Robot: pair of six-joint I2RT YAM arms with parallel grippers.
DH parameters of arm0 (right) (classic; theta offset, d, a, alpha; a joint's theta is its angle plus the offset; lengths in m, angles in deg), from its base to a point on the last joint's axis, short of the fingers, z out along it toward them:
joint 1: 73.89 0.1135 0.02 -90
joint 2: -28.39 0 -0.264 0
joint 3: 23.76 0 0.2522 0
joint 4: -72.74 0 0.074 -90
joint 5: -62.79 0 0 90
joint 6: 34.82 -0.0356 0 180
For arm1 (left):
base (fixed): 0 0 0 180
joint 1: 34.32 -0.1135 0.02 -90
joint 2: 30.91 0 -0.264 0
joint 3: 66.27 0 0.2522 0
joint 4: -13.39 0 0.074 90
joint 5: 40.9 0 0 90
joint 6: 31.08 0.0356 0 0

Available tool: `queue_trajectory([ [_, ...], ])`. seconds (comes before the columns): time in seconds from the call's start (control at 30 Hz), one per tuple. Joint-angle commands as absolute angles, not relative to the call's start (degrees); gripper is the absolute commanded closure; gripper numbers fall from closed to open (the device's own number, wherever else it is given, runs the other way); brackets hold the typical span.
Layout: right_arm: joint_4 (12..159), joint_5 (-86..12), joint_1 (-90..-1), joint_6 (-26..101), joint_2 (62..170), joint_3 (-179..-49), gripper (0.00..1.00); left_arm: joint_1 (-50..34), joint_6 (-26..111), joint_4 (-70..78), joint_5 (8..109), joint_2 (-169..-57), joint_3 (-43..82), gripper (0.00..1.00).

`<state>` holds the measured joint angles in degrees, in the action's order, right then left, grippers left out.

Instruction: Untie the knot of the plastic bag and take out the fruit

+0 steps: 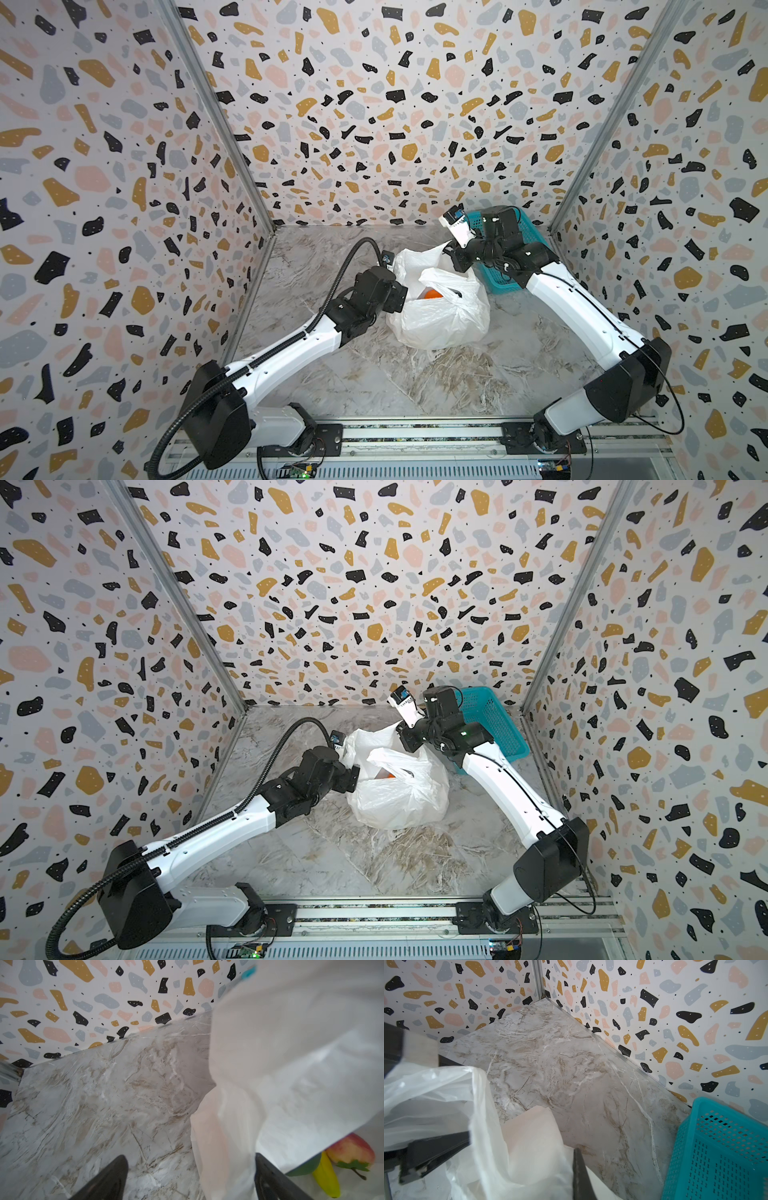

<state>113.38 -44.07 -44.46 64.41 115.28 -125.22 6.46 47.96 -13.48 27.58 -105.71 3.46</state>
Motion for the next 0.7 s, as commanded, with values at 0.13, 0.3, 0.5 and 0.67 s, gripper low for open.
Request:
queue_trajectory([
  [0.13,112.06,-44.45,-44.36,63.1,112.13,-122.35,1.0,5.58,48.91,-12.08,30.5,-103.84,2.9,0.58],
  [0.3,113.44,-44.42,-44.38,61.98,112.54,-123.18,0.64,5.58,48.73,-10.97,32.23,-100.65,4.17,1.0],
  [0.5,121.68,-43.91,-44.57,58.87,112.35,-129.56,0.18,7.16,45.6,-6.36,33.98,-94.88,1.53,1.0],
  [0.67,129.6,-45.53,-44.17,56.25,110.31,-135.19,0.07,10.52,42.81,-1.61,33.11,-92.19,-1.64,1.0],
])
